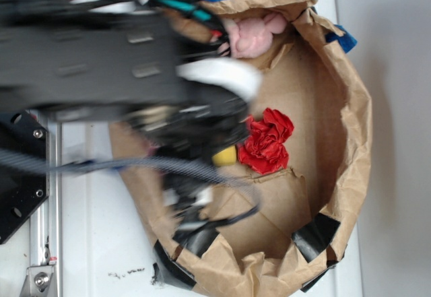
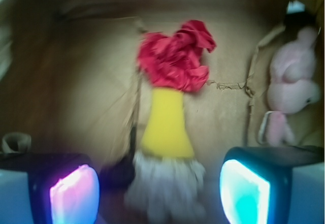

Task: Grab the white paper.

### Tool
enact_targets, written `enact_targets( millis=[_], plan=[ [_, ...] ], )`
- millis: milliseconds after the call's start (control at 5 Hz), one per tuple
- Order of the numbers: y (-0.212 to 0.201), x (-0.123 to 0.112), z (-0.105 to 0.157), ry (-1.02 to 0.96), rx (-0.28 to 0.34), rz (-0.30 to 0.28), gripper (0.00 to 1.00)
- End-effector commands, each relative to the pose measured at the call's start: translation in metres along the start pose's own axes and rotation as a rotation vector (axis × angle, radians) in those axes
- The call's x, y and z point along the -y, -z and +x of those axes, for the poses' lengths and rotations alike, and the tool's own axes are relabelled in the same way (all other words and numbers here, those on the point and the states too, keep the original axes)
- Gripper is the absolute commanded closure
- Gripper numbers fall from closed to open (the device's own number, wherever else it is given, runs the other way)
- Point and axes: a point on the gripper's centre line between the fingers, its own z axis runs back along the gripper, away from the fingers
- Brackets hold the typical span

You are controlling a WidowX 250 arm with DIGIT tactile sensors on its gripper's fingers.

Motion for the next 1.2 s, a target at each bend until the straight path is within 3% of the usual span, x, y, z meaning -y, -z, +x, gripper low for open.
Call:
enact_targets(
  millis=[0, 400, 1000],
  plan=[
    [-0.007, 0.007, 0.02, -0.078, 0.04, -0.029, 0.0],
    [0.024, 0.008, -0.009, 0.027, 0.007, 0.011, 0.0],
    [0.054, -0.002, -0.028, 0.094, -0.059, -0.004, 0.0]
  ],
)
